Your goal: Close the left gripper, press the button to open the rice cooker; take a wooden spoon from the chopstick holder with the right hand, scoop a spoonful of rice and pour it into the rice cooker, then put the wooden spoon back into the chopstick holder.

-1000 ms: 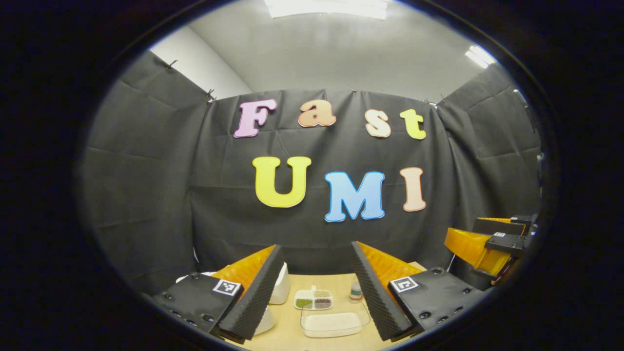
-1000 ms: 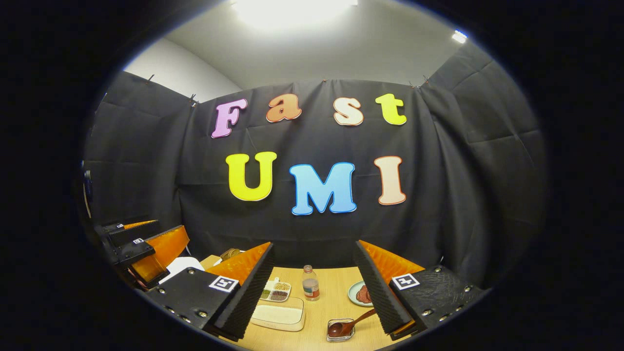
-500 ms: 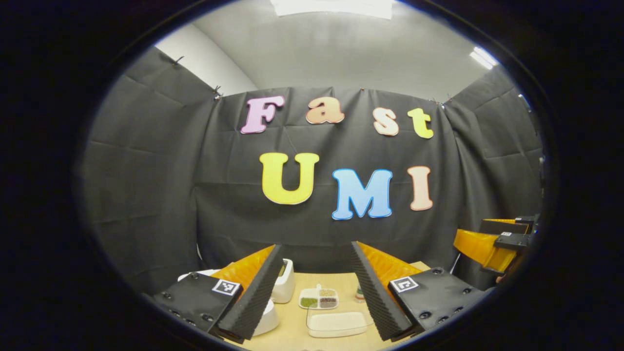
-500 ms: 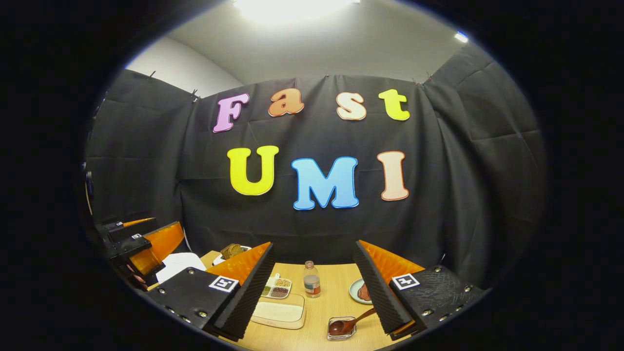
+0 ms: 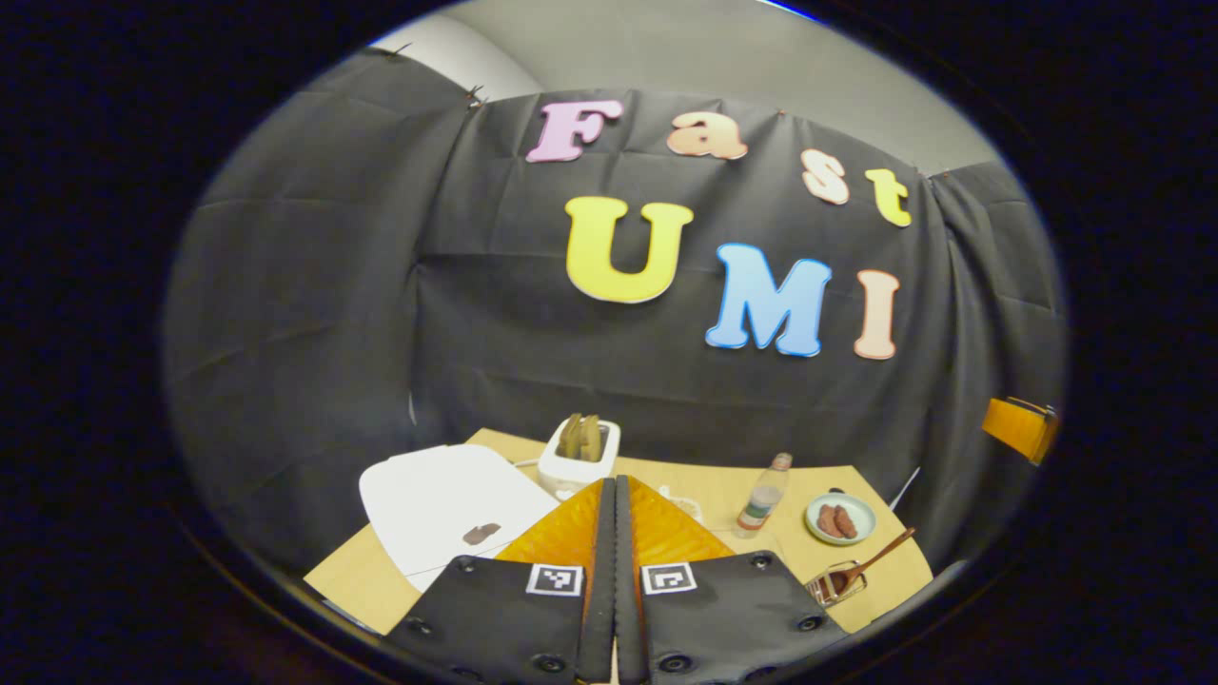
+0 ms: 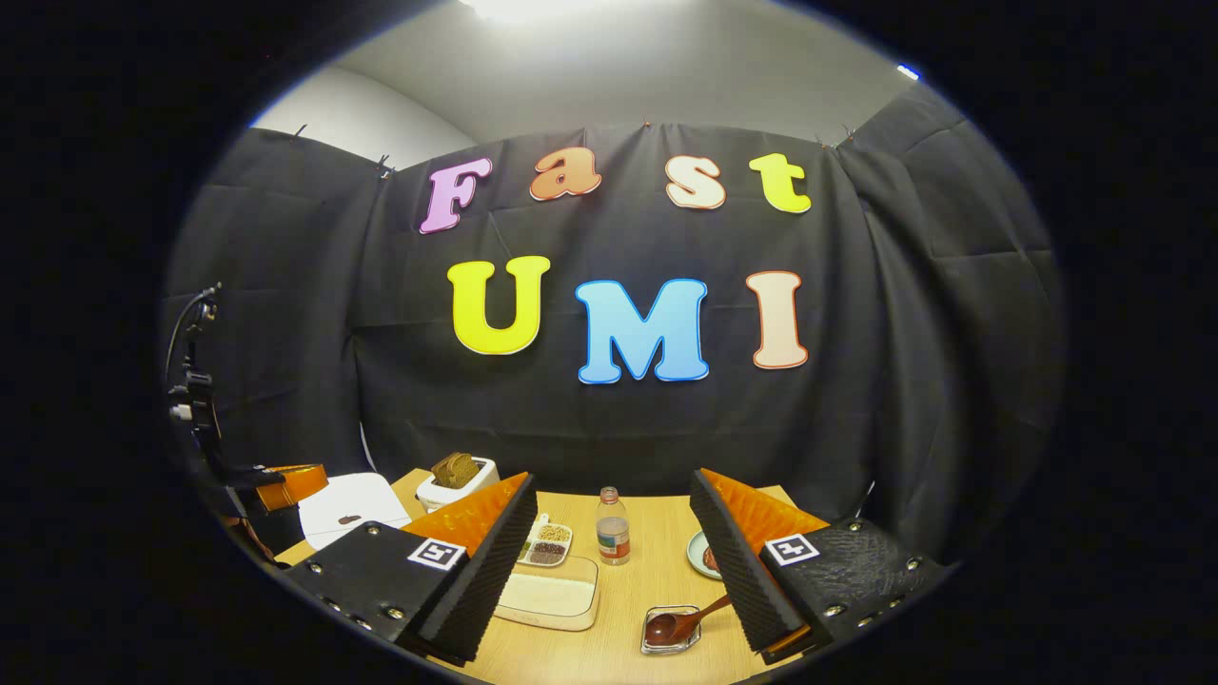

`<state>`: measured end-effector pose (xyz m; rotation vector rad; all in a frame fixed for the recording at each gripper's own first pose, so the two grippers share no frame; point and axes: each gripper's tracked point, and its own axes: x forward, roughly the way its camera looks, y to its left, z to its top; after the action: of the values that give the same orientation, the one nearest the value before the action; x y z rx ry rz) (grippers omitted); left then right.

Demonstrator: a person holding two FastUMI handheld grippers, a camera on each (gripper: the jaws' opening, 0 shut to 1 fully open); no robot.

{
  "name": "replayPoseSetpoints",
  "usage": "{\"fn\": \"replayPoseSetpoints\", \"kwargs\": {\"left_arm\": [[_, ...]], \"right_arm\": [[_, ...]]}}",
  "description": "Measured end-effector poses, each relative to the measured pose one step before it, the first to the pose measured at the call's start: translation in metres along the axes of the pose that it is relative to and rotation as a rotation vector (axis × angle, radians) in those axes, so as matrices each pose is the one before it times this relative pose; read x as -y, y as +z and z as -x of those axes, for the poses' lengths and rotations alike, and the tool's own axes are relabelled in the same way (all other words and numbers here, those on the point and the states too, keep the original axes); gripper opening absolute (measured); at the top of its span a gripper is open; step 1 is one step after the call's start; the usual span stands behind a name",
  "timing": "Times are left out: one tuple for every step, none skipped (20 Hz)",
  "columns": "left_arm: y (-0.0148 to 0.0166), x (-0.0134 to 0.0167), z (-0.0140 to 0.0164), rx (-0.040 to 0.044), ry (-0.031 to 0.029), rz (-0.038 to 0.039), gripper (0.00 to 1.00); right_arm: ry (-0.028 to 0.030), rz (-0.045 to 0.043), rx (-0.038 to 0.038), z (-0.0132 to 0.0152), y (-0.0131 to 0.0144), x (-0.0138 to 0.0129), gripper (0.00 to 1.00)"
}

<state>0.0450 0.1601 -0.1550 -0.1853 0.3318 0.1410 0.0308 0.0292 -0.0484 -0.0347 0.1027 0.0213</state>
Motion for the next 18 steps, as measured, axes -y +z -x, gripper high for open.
{"fn": "replayPoseSetpoints", "kwargs": {"left_arm": [[-0.01007, -0.01165, -0.00755, -0.03605, 0.00309, 0.00811, 0.09], [-0.01121, -0.01345, -0.00921, -0.03202, 0.00352, -0.00122, 0.09], [-0.00852, -0.01091, -0.01147, -0.02881, -0.00212, 0.00167, 0.09], [-0.01059, -0.0123, -0.012, -0.02922, 0.01093, -0.00362, 0.09], [-0.00969, -0.01304, -0.01096, -0.0282, 0.01461, -0.0064, 0.08], [-0.00991, -0.01189, -0.01005, -0.02295, 0.01468, 0.00415, 0.09], [-0.00388, -0.00916, -0.00974, -0.01948, 0.01325, 0.00368, 0.09], [-0.00701, -0.00553, -0.00952, -0.0319, -0.00441, 0.00479, 0.09], [-0.00467, -0.00692, -0.00875, -0.02206, 0.00752, 0.00306, 0.09], [-0.00287, -0.00682, -0.00945, -0.01238, 0.01313, -0.00741, 0.09], [-0.00283, -0.00508, -0.00938, -0.02013, 0.01241, -0.01276, 0.09], [-0.00244, -0.00409, -0.00647, -0.01538, 0.00887, -0.00416, 0.09], [-0.00107, -0.00127, -0.00542, -0.01231, 0.00192, 0.00175, 0.09], [-0.00144, -0.00172, -0.00662, -0.01108, 0.004, 0.00833, 0.09], [-0.00553, -0.00013, -0.00561, -0.0255, -0.00523, 0.0084, 0.09], [-0.01018, -0.0021, -0.00307, -0.04652, 0.00348, -0.00052, 0.07], [0.00779, -0.00167, -0.00004, 0.0201, 0.00584, -0.01443, 0.09], [-0.00009, -0.00218, -0.00458, -0.0209, 0.01228, -0.01336, 0.1]], "right_arm": [[-0.00194, 0.00621, -0.00824, -0.00284, -0.00321, -0.00037, 0.99], [0.00542, 0.00444, -0.00719, -0.00162, -0.00444, -0.00121, 0.98], [0.00433, -0.00001, -0.00417, -0.00226, -0.00143, -0.00178, 0.99], [0.00479, 0.00194, -0.01109, -0.00174, -0.00394, -0.00138, 0.99], [0.00363, -0.00077, -0.00795, -0.00256, -0.00324, -0.00168, 0.98], [-0.00093, -0.00193, -0.0101, -0.00221, -0.00266, -0.00023, 0.99], [-0.00134, -0.00409, -0.00667, -0.00209, -0.00187, -0.00013, 0.99], [-0.00525, 0.00081, -0.00603, -0.0013, -0.003, 0.00221, 0.99], [-0.00318, 0.00123, -0.00831, -0.0019, -0.00307, 0.00111, 0.99], [-0.00377, 0.00035, -0.00651, -0.00207, -0.00222, 0.00143, 0.99], [-0.00562, -0.00123, -0.00486, -0.00179, -0.00097, 0.00232, 0.99], [-0.00791, -0.00074, -0.00252, -0.00059, -0.00111, 0.00256, 0.98], [-0.00888, -0.00283, -0.00028, -0.00148, 0.00043, 0.0032, 0.98], [-0.00927, -0.00204, -0.00277, -0.00203, -0.001, 0.00315, 0.98], [-0.00928, -0.00021, -0.00414, -0.00152, -0.00037, 0.00235, 0.99], [-0.00444, -0.00167, -0.00349, -0.00168, -0.00075, 0.00164, 0.99], [-0.00421, -0.00245, -0.00252, -0.00046, 0.00052, 0.00118, 0.99], [-0.00169, -0.00267, 0.00022, -0.00099, -0.00028, 0.00055, 0.99]]}}
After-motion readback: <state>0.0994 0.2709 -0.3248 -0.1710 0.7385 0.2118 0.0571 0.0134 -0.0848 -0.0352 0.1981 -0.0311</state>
